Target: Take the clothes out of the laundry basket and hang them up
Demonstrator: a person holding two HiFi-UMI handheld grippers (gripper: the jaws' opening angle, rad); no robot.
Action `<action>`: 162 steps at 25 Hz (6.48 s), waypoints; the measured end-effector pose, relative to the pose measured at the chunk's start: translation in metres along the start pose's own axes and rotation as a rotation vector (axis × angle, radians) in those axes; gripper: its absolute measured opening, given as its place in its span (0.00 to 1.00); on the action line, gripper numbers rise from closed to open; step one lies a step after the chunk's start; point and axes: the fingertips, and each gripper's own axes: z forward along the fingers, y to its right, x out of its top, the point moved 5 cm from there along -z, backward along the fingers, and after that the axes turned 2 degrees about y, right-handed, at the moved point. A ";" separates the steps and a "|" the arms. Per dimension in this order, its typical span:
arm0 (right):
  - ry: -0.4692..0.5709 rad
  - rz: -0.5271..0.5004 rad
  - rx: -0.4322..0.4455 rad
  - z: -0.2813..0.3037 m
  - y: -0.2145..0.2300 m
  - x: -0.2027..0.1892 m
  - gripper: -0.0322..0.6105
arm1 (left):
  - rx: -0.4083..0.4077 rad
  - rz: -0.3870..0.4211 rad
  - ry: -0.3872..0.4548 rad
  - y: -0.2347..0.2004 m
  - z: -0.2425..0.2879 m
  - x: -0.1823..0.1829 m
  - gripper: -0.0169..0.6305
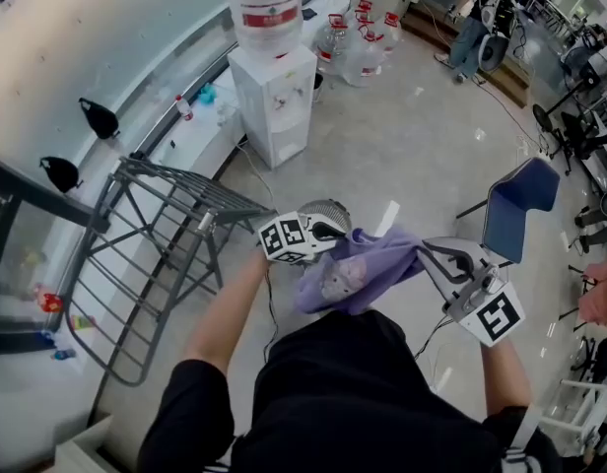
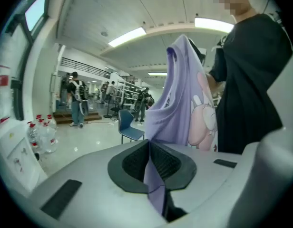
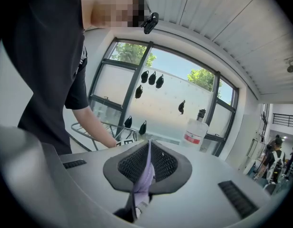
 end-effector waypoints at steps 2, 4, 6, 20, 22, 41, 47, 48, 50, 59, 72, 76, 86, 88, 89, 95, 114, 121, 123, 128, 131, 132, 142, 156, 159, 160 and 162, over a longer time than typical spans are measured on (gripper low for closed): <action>0.009 0.012 -0.009 -0.004 0.001 -0.002 0.06 | 0.113 -0.077 0.074 0.003 -0.020 -0.006 0.04; 0.019 0.012 -0.008 -0.006 0.000 -0.002 0.06 | 0.234 -0.147 0.136 0.011 -0.043 -0.012 0.04; 0.032 -0.003 0.006 -0.003 -0.002 0.001 0.06 | 0.358 -0.182 0.169 0.019 -0.070 -0.013 0.04; 0.254 -0.071 0.052 0.050 0.000 0.067 0.06 | 1.217 -0.048 0.454 0.153 -0.285 0.099 0.04; 0.320 -0.084 0.067 0.060 -0.006 0.086 0.06 | 1.316 -0.001 0.501 0.188 -0.310 0.118 0.04; 0.735 0.016 0.742 0.210 -0.226 0.254 0.06 | 2.132 0.309 0.590 0.538 -0.449 0.122 0.04; 0.715 0.034 0.918 0.259 -0.318 0.271 0.06 | 2.295 0.220 0.526 0.602 -0.488 0.078 0.04; 0.714 0.036 0.945 0.266 -0.331 0.274 0.06 | 2.317 0.206 0.518 0.610 -0.494 0.072 0.04; 0.710 0.052 0.995 0.282 -0.355 0.279 0.06 | 2.350 0.173 0.509 0.624 -0.508 0.059 0.04; 0.649 0.048 0.977 0.346 -0.403 0.296 0.06 | 2.314 0.051 0.501 0.624 -0.574 0.006 0.04; 0.489 0.128 0.752 0.446 -0.441 0.302 0.06 | 2.068 -0.039 0.470 0.587 -0.685 -0.068 0.04; 0.430 0.109 0.664 0.463 -0.452 0.291 0.06 | 1.981 -0.095 0.447 0.574 -0.709 -0.089 0.04; 0.319 0.157 0.622 0.527 -0.454 0.253 0.06 | 1.970 -0.190 0.255 0.522 -0.740 -0.130 0.04; 0.293 0.158 0.628 0.549 -0.454 0.244 0.06 | 1.990 -0.219 0.214 0.507 -0.747 -0.145 0.04; 0.275 0.153 0.635 0.561 -0.456 0.240 0.06 | 2.005 -0.239 0.197 0.501 -0.751 -0.153 0.04; 0.147 0.162 0.662 0.637 -0.464 0.197 0.06 | 2.005 -0.405 0.125 0.452 -0.776 -0.208 0.04; -0.266 -0.168 0.676 0.843 -0.544 0.047 0.07 | 1.958 -0.849 -0.191 0.336 -0.856 -0.412 0.04; -0.310 -0.382 0.654 0.873 -0.571 0.017 0.07 | 1.930 -0.879 -0.327 0.316 -0.861 -0.451 0.04; -0.325 -0.397 0.650 0.877 -0.573 0.010 0.07 | 1.925 -0.898 -0.366 0.313 -0.860 -0.457 0.04; -0.337 -0.428 0.637 0.882 -0.575 -0.003 0.07 | 1.849 -0.971 -0.435 0.307 -0.854 -0.476 0.04; -0.334 -0.435 0.636 0.881 -0.577 -0.009 0.07 | 1.840 -0.999 -0.404 0.309 -0.850 -0.482 0.06; -0.332 -0.429 0.637 0.881 -0.577 -0.010 0.07 | 1.845 -1.004 -0.391 0.310 -0.849 -0.483 0.12; -0.282 -0.135 0.673 0.865 -0.550 0.016 0.31 | 1.934 -0.923 -0.247 0.329 -0.852 -0.445 0.31; -0.008 0.125 0.580 0.672 -0.444 0.098 0.24 | 2.137 -0.520 0.261 0.427 -0.767 -0.255 0.25; 0.045 0.217 0.573 0.600 -0.421 0.104 0.06 | 2.129 -0.406 0.357 0.461 -0.704 -0.209 0.09; 0.051 0.261 0.567 0.574 -0.417 0.100 0.05 | 2.121 -0.421 0.433 0.474 -0.683 -0.202 0.08; 0.060 0.313 0.547 0.520 -0.412 0.088 0.05 | 2.112 -0.475 0.591 0.500 -0.644 -0.197 0.05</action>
